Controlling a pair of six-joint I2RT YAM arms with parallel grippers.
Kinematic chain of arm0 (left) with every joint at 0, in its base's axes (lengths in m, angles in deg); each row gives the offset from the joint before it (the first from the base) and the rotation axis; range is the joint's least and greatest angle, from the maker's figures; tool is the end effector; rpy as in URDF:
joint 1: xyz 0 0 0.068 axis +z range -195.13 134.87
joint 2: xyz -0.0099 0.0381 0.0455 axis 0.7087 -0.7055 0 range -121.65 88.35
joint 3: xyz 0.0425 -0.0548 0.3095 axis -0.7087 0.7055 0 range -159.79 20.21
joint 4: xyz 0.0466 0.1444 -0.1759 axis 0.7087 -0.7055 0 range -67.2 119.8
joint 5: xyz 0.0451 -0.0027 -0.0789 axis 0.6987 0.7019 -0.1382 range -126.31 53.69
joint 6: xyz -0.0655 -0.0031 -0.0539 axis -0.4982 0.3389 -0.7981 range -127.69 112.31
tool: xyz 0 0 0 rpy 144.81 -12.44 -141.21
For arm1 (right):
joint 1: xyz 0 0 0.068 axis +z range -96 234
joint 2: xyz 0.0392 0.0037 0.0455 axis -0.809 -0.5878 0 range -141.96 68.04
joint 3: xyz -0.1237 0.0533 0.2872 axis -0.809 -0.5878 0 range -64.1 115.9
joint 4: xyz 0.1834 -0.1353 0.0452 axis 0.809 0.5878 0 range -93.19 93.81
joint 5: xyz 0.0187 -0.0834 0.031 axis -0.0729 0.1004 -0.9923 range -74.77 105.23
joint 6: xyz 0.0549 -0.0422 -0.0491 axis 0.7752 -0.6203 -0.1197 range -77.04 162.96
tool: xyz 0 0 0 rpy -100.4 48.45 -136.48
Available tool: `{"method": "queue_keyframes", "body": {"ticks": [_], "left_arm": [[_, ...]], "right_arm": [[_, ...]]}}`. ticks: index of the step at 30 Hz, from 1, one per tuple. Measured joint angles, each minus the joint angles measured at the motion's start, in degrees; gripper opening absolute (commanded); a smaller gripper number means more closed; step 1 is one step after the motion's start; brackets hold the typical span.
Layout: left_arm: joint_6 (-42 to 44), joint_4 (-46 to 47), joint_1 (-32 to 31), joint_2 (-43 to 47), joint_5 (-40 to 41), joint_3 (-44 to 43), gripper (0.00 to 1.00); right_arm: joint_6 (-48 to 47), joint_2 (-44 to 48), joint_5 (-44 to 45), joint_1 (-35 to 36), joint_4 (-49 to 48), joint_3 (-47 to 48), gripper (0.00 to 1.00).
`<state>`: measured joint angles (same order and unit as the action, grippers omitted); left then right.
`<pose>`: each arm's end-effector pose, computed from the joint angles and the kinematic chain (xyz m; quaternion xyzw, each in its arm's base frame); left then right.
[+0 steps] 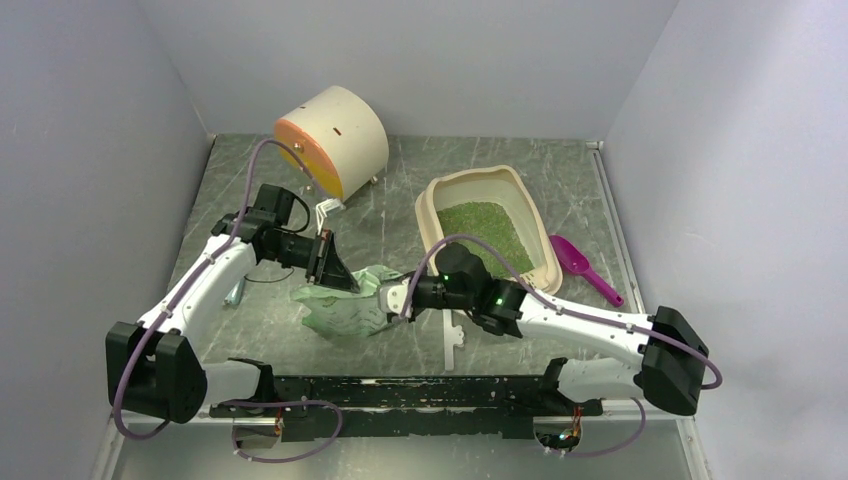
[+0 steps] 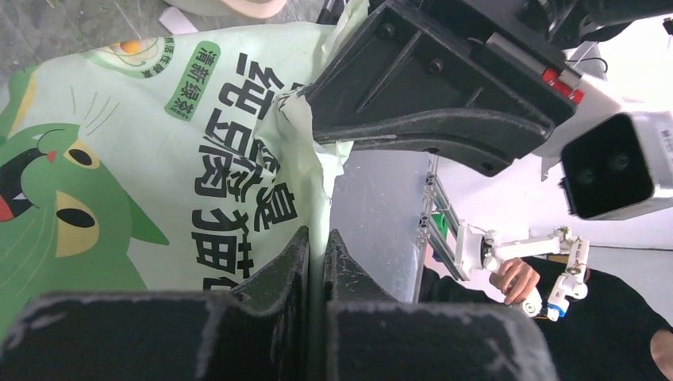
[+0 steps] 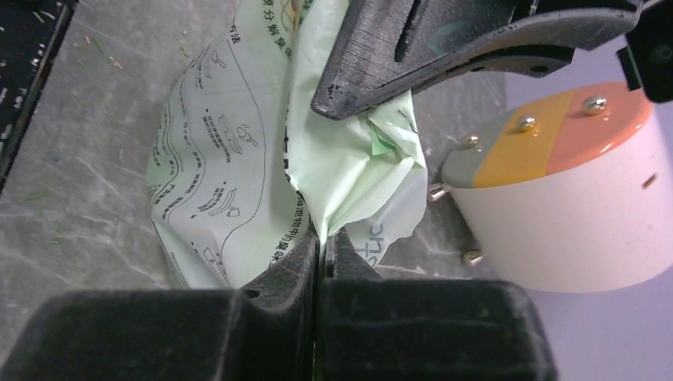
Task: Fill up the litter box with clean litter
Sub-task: Close the cat litter bag at the center of the board.
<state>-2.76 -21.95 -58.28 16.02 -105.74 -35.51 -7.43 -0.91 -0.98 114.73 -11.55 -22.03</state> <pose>0.1642 -0.1100 0.3118 0.2324 0.7806 -0.5690 0.1138 0.1111 0.2411 0.3132 -0.7093 0.3865 0.1661 0.5656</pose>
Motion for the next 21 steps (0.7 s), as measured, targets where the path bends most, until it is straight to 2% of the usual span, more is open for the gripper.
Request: {"method": "queue_keyframes", "body": {"ticks": [2, 3, 4, 5, 6, 7, 9, 10, 16, 21], "left_arm": [[0.24, -0.15, 0.33, 0.00, 0.48, 0.00, 0.41], [0.55, -0.46, 0.59, 0.00, 1.03, 0.00, 0.75], [1.01, -1.05, 0.96, 0.00, 2.16, -0.02, 0.80], [1.31, -1.84, 1.40, 0.00, 3.41, -0.26, 0.66], [1.46, -2.82, 1.68, 0.00, 4.94, -1.03, 0.59], [1.51, -3.34, 1.88, 0.00, 6.14, -1.90, 0.61], [2.01, -3.54, 2.08, 0.02, 7.72, -4.85, 0.83], [2.10, -3.10, 2.08, 0.04, 7.96, -6.43, 0.84], [3.45, -1.18, 0.70, -0.63, 7.82, -11.26, 0.88], [4.66, -1.18, -8.94, -5.22, 10.91, -11.28, 0.85]], "right_arm": [[2.01, -0.81, -2.23, -1.31, 2.45, 2.01, 0.00], [2.99, -1.16, -3.26, -2.05, 3.63, 2.89, 0.00], [4.24, -1.51, -4.55, -3.13, 4.72, 3.67, 0.00], [5.66, -1.79, -5.97, -4.26, 5.81, 4.33, 0.00], [6.64, -1.95, -6.80, -4.94, 6.34, 4.66, 0.00], [7.91, -2.16, -7.80, -5.70, 6.67, 5.05, 0.00], [9.77, -2.54, -8.92, -6.58, 6.80, 5.57, 0.00], [10.16, -2.58, -9.03, -6.88, 6.78, 5.62, 0.00], [12.28, -1.77, -8.41, -7.04, 4.76, 4.11, 0.09], [13.27, 0.28, -6.32, -7.10, 2.86, 2.97, 0.10]]}}
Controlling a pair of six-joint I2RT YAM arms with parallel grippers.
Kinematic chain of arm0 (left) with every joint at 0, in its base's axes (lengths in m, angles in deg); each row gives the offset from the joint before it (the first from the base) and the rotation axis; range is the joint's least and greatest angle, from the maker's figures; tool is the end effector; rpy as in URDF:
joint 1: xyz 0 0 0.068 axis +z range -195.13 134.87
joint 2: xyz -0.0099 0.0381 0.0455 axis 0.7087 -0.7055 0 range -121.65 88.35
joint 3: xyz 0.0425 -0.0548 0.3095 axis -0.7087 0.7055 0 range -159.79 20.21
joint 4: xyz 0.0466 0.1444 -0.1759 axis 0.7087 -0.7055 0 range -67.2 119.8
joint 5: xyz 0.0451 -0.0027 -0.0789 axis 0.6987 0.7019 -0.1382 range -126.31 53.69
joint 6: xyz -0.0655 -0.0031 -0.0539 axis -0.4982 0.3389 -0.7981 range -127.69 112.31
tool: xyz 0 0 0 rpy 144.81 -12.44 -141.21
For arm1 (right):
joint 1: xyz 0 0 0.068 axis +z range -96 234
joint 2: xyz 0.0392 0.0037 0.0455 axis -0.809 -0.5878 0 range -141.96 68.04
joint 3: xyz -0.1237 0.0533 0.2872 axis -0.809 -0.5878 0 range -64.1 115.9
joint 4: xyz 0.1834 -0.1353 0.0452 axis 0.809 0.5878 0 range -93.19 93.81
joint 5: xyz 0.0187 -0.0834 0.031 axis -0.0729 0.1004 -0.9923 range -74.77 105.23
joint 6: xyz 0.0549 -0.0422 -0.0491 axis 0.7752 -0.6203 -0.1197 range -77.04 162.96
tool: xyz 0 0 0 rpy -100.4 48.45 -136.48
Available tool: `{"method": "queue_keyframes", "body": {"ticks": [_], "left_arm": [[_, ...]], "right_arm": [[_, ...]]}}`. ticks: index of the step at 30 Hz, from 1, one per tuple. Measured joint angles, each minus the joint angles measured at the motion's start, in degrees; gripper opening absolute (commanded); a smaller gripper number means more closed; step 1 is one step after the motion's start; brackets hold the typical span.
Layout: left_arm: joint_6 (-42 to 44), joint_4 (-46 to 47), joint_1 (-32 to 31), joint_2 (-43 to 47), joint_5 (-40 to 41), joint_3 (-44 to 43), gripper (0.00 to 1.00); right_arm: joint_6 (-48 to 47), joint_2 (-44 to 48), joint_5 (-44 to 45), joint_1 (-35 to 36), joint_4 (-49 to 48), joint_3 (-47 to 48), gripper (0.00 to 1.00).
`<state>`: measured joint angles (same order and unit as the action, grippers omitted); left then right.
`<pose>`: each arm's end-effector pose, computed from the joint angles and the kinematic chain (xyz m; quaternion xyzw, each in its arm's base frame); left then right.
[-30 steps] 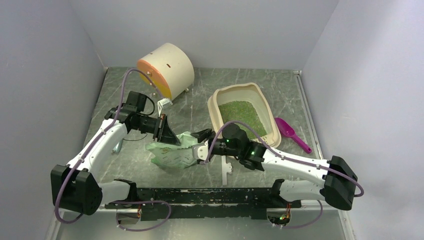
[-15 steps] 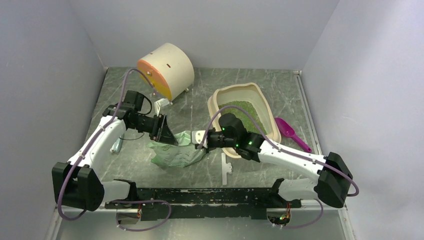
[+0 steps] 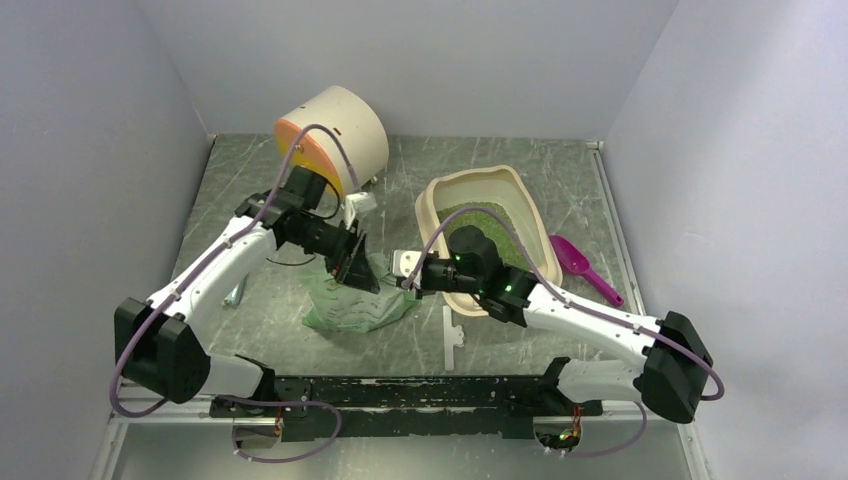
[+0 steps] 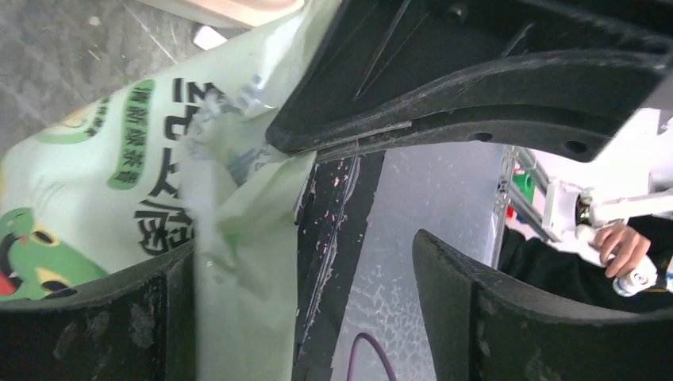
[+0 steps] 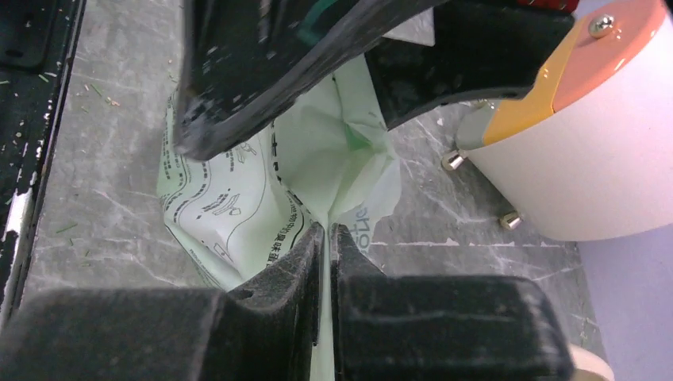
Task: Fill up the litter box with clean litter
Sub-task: Close the cat litter bag at the center of the board.
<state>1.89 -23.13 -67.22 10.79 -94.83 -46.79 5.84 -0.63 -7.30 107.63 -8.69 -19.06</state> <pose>0.1844 -0.1434 0.3346 0.3395 0.7864 -0.4947 0.1470 0.1329 0.2288 0.3269 -0.6457 0.4762 0.2392 0.5469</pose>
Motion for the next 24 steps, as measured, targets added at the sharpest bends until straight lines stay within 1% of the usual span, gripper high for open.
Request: {"method": "queue_keyframes", "body": {"ticks": [1, 2, 4, 5, 7, 9, 10, 12, 13, 17, 19, 24], "left_arm": [[0.11, 0.02, -1.51, -0.68, 0.76, 0.04, 0.78], [0.26, 0.07, -2.49, -1.05, 1.31, 0.07, 0.58], [0.39, 0.48, -2.99, -1.09, 2.19, 0.17, 0.34], [0.96, 1.20, -2.95, -1.09, 3.19, 0.24, 0.25], [1.01, 1.77, -2.69, -1.22, 4.44, 0.31, 0.16], [0.79, 1.88, -2.80, -1.55, 4.48, 0.31, 0.11], [0.76, 1.90, -2.84, -1.66, 4.44, 0.31, 0.11], [0.46, 1.95, -2.86, -1.79, 4.50, 0.31, 0.06], [0.35, 2.08, -2.86, -1.79, 4.59, 0.31, 0.05], [-0.28, 2.43, -2.86, -0.96, 5.35, 0.31, 0.05], [-0.57, 2.45, -2.89, 0.15, 5.70, 0.31, 0.05], [-0.83, 2.34, -2.86, 2.25, 6.45, 0.31, 0.05]], "right_arm": [[0.24, 0.20, 0.33, -0.07, -0.22, 0.00, 0.10], [0.57, 0.28, 0.74, -0.13, -0.24, 0.00, 0.11], [1.14, 0.28, 1.11, -0.15, -0.35, -0.07, 0.17], [1.49, 0.35, 1.25, -0.15, -0.61, -0.11, 0.24], [2.43, 0.72, 1.81, -0.09, -1.33, -0.50, 0.38], [4.28, 1.68, 3.65, -0.28, -2.01, -1.57, 0.55], [5.75, 2.34, 4.92, -0.55, -2.51, -2.23, 0.61], [9.46, 3.98, 6.64, -2.12, -3.21, -3.23, 0.77], [11.96, 5.01, 6.78, -3.82, -3.15, -3.45, 0.82], [23.65, 7.45, 4.68, -12.02, -2.25, -2.19, 0.87], [29.68, 6.99, 1.64, -15.28, -0.63, -0.09, 0.88], [41.31, 3.15, -10.03, -15.78, 2.40, 2.78, 0.90]]}}
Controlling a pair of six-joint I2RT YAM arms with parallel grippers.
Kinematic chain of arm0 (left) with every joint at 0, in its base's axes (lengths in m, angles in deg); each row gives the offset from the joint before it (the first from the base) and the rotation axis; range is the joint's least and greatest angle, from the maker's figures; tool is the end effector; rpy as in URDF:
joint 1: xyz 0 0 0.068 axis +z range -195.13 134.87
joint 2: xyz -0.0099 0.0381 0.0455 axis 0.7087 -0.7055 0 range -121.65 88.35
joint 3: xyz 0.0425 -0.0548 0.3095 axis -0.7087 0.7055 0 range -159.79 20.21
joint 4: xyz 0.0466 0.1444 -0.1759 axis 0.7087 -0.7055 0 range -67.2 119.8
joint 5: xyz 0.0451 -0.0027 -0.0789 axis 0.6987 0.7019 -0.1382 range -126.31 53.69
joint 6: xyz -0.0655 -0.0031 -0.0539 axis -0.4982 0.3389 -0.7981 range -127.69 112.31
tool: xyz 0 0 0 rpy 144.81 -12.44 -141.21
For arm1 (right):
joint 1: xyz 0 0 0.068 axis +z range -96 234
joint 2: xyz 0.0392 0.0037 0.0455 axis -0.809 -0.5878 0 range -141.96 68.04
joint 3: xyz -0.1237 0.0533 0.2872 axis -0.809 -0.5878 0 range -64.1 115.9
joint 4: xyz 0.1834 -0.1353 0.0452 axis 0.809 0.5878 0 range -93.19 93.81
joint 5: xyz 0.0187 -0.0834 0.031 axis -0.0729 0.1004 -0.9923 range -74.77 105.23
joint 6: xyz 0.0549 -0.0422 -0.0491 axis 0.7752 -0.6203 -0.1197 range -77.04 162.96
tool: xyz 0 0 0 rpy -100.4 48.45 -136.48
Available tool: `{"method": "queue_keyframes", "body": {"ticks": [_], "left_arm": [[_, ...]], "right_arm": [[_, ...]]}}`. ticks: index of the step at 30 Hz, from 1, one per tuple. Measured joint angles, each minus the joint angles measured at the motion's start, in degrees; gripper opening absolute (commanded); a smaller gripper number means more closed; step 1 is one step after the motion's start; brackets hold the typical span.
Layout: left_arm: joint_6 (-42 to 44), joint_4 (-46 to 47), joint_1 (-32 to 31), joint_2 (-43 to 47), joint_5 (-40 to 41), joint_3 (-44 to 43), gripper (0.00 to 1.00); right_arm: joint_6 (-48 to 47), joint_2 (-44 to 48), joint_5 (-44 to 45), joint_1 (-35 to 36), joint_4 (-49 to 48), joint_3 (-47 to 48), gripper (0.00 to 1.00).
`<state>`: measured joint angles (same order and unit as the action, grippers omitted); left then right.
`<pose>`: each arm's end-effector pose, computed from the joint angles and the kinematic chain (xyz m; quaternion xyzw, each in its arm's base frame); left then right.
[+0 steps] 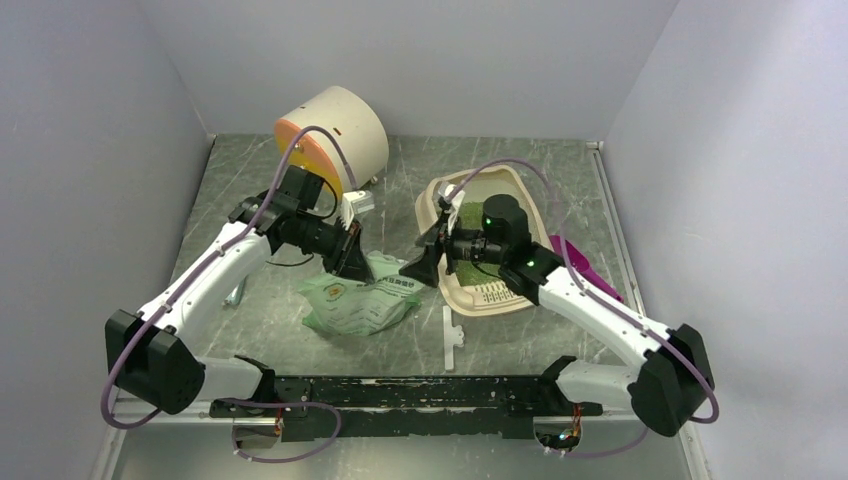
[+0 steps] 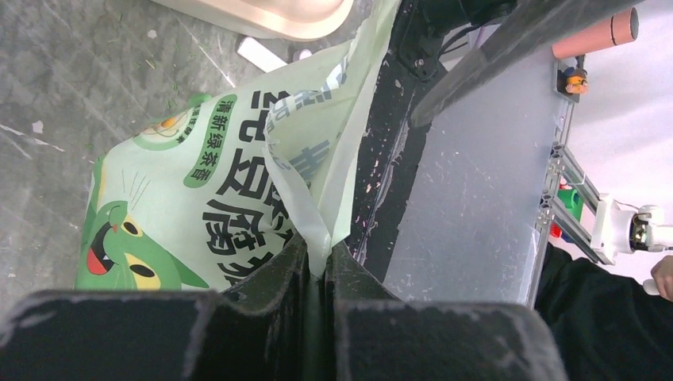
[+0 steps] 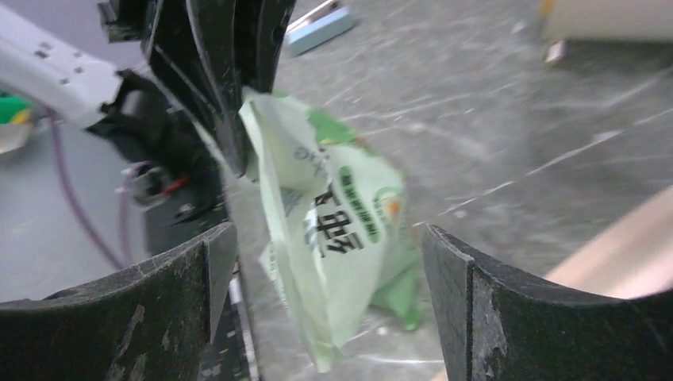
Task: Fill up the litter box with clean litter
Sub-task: Close the cat litter bag at the center of the board.
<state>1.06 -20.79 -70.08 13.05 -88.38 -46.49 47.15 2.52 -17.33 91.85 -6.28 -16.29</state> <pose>0.1775 -0.1473 0.3374 0.3627 0.7953 -0.4525 0.1767 0.1695 0.1827 0.3530 -0.3840 0.6774 0.4176 0.4683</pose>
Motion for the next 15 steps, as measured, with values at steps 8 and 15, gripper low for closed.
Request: {"method": "queue_keyframes", "body": {"ticks": [8, 15], "left_arm": [[3.72, -4.24, 0.17, -1.60, -3.13, -0.42, 0.05], [7.19, -7.85, 0.44, -2.23, -6.25, -0.44, 0.05]], "right_arm": [[15.74, -6.58, -13.62, -0.02, -3.41, -0.48, 0.79], [25.16, -12.87, -20.65, -0.02, -6.43, 0.55, 0.33]]}}
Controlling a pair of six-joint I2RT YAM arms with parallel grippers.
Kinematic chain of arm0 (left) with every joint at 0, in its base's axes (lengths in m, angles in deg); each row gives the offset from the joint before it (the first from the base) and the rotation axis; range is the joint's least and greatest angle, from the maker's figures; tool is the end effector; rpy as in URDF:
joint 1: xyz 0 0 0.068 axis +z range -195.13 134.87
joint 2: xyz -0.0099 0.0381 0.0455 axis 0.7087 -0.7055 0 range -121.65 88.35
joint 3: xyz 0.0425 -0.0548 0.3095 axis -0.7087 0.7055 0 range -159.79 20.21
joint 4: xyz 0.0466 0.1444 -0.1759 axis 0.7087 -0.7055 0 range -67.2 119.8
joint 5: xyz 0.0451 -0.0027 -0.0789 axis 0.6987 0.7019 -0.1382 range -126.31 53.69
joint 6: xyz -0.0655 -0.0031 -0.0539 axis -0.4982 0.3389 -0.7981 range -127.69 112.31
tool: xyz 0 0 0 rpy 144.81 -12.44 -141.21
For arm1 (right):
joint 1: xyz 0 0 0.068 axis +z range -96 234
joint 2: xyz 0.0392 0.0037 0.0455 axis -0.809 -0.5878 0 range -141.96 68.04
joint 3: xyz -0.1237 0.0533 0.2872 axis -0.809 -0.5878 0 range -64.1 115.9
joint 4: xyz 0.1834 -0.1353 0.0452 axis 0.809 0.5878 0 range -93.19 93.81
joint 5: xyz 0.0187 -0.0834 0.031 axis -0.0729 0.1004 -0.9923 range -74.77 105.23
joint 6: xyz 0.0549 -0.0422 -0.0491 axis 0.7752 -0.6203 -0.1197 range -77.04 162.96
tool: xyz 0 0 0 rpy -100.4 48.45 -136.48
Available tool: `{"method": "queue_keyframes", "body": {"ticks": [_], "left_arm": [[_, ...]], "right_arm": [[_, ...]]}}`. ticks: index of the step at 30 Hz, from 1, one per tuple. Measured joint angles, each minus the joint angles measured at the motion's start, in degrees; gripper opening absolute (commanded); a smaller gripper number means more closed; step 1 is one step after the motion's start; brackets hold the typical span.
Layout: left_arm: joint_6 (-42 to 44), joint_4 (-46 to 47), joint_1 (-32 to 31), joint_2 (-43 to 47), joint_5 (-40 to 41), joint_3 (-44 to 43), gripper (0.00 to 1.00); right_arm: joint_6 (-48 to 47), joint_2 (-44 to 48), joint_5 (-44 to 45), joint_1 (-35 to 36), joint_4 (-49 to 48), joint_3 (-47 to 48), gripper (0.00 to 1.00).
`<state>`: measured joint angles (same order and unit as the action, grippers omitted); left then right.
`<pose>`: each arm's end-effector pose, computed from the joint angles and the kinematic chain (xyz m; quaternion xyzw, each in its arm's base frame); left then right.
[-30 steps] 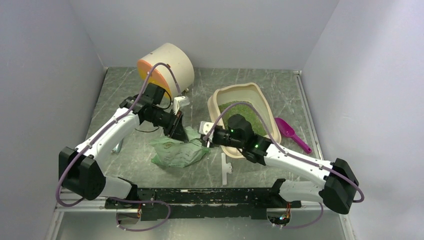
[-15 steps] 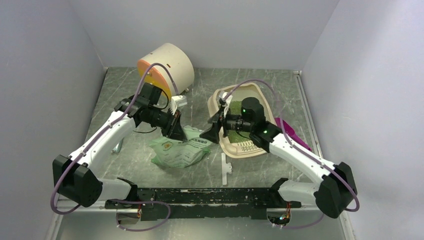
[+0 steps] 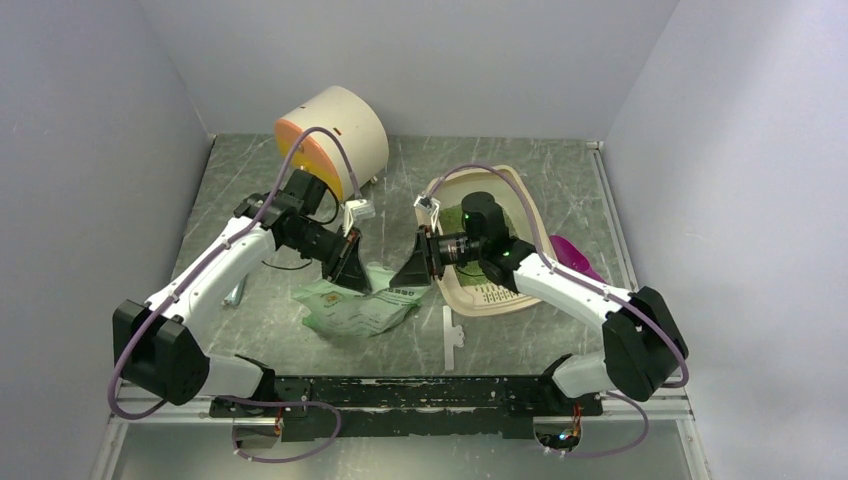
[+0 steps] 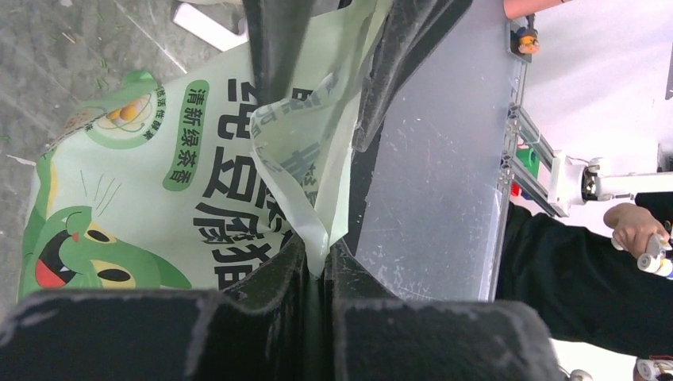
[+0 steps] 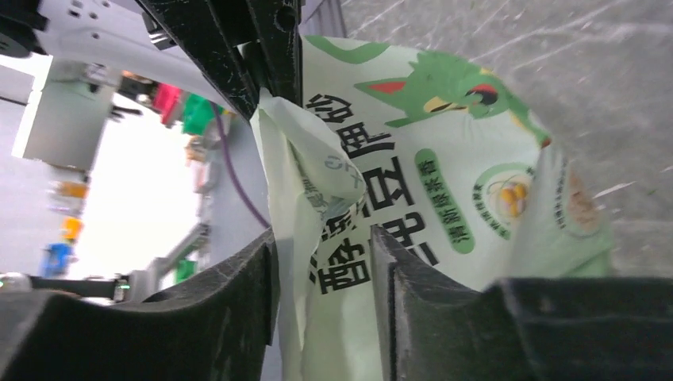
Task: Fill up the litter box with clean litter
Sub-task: Close the cat litter bag at the center of the board.
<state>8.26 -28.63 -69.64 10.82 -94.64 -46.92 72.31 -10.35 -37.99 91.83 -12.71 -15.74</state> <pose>0.1694 -0.1469 0.3307 0.3808 0.7745 -0.4896 0.1242 0.1875 0.2214 0.3203 -0.3089 0.7137 0.5885 0.2209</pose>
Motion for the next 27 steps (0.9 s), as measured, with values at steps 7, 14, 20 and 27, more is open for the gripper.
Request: {"method": "queue_keyframes", "body": {"ticks": [7, 14, 20, 27], "left_arm": [[1.77, -1.92, 1.64, -1.25, -2.49, -1.01, 0.45], [0.15, -1.20, 3.13, -1.33, -9.20, -1.68, 0.53], [-0.68, 1.16, 3.10, -1.66, -12.68, 0.52, 0.22], [1.81, 0.74, 3.26, -3.50, -16.98, 3.37, 0.05]], "right_arm": [[13.84, -1.27, -5.79, -1.14, -7.08, -0.46, 0.00], [26.45, -3.78, -7.96, -1.51, -11.10, -1.33, 0.00], [30.45, -4.48, -9.07, -1.49, -10.32, -1.46, 0.00], [32.83, -5.01, -11.61, -1.81, -10.67, -2.80, 0.00]]}}
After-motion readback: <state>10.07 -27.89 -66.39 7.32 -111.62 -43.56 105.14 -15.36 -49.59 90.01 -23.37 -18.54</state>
